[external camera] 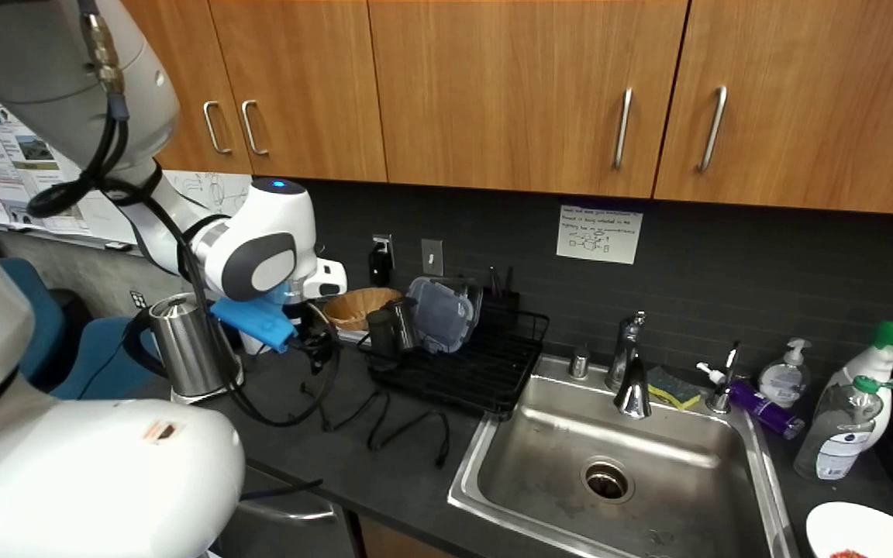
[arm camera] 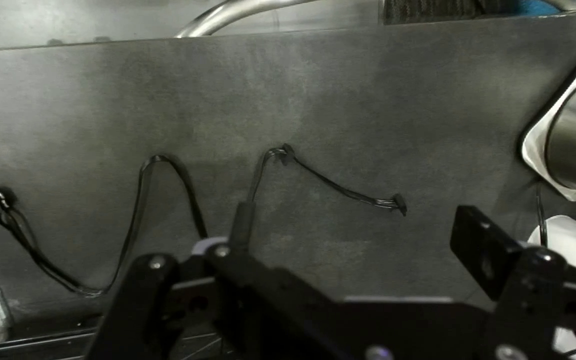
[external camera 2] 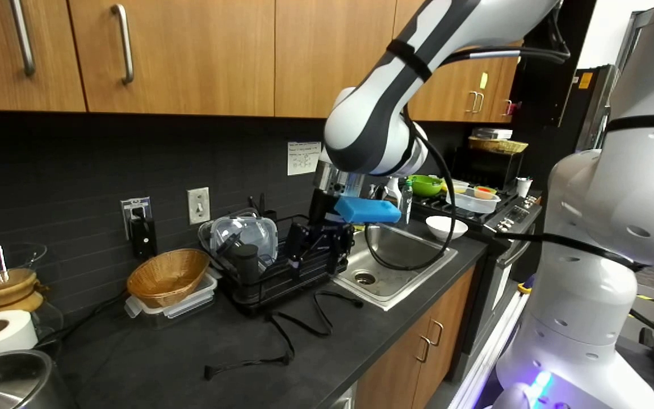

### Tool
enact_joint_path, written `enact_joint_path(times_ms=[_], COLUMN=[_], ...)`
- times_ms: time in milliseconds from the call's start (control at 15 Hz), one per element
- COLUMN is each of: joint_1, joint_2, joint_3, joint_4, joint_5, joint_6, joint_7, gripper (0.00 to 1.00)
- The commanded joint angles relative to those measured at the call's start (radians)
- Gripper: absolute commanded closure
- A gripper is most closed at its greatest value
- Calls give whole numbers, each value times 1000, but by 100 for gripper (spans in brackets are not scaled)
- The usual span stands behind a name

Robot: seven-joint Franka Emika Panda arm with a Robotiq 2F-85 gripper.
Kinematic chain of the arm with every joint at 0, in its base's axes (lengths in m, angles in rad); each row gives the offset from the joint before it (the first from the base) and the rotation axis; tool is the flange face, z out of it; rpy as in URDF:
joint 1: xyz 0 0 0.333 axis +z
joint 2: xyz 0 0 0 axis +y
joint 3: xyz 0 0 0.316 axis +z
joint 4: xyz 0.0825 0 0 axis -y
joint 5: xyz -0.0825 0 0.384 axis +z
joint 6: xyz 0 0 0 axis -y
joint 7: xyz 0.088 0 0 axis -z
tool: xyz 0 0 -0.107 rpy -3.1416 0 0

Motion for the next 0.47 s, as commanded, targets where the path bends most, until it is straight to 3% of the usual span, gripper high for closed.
enact_joint_path(times_ms=[0,400], joint_1=[-46,-49], joint_2=[-2,-2], joint_3=[45,52], joint_4=[1,1], joint_5=[8,8], joint_6=[-5,-4], joint_7=[-12,-19], gripper=[0,0])
